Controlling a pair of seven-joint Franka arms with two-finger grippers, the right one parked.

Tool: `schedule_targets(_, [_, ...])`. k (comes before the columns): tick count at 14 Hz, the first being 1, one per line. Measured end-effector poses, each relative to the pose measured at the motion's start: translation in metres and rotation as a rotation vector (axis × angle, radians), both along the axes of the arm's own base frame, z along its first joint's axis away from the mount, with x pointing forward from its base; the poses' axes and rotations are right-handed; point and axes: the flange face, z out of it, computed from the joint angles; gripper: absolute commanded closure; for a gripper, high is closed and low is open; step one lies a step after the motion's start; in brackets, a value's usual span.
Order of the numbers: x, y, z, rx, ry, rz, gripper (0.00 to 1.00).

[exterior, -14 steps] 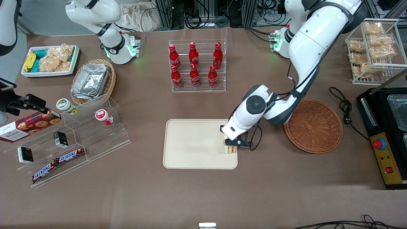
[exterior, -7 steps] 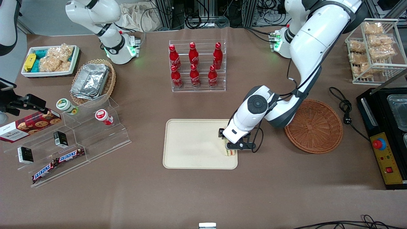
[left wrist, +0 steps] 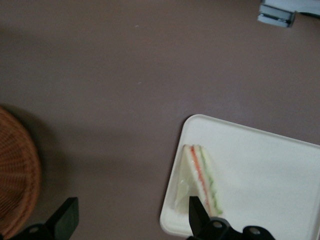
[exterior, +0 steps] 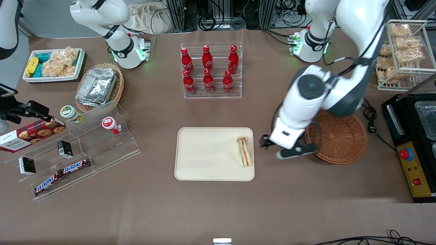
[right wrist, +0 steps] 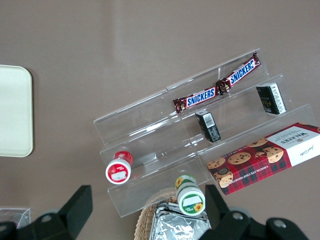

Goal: Place sandwich from basket to tray

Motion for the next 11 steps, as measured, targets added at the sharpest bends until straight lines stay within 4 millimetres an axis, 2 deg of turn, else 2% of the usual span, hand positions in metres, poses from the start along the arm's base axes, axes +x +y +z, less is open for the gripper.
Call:
schedule_targets(3, [-0.021,0.066,0.057,0.027,0.132,-0.069,0.01])
schedule_targets(6, [-0.050,0.149,0.113,0.062,0.255,-0.087,0.01])
schedule_targets(8, [-0.066,0.198,0.143,0.065,0.260,-0.110,0.01])
schedule_targets(9, [-0.074,0.214,0.156,0.062,0.254,-0.120,0.01])
schedule_targets(11, [-0.083,0.225,0.170,0.061,0.237,-0.125,0.01])
